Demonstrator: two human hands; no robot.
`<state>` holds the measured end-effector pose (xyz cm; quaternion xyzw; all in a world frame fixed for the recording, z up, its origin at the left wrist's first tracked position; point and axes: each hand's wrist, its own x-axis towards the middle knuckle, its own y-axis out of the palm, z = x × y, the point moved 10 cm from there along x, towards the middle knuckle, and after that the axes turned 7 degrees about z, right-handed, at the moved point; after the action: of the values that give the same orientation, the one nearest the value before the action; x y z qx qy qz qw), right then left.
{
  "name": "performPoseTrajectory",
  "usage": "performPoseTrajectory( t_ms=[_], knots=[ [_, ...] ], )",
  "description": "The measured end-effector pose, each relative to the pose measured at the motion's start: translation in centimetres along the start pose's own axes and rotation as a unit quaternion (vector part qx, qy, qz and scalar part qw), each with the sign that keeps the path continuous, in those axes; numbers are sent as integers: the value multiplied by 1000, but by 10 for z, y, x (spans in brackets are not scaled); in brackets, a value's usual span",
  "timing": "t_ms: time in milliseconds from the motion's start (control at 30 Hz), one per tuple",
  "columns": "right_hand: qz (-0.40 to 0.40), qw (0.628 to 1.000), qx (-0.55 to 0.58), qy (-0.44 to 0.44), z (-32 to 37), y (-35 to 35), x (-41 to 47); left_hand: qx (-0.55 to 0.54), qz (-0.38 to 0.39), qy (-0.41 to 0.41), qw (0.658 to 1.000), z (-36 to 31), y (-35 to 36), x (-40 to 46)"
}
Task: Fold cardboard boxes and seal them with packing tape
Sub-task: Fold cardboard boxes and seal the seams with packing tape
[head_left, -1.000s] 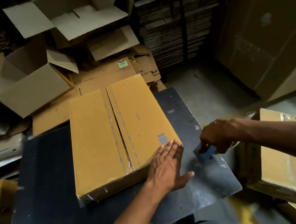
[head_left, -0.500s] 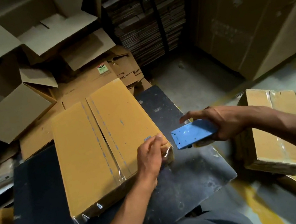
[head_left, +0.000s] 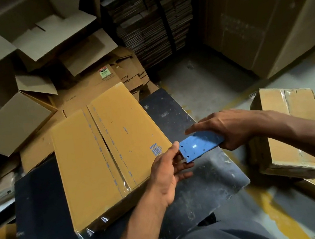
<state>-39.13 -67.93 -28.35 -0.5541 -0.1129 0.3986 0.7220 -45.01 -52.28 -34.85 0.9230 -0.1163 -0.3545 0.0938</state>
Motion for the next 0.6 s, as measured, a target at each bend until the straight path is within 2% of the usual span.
performPoseTrajectory(
  t_ms=[167, 367, 500, 600],
  knots=[
    [-5, 992, 124, -27, -2, -2, -2, -89, -3, -43, 995, 10, -3, 4],
    [-13, 986, 166, -19, -7, -8, -2, -151, -8, -39, 988, 20, -2, 13],
    [-19, 983, 180, -17, -12, -7, -2, -107, -38, -31, 993, 20, -9, 19],
    [-5, 981, 188, -37, -11, 5, 4, 37, -125, 3, 991, 6, -27, 16]
  ],
)
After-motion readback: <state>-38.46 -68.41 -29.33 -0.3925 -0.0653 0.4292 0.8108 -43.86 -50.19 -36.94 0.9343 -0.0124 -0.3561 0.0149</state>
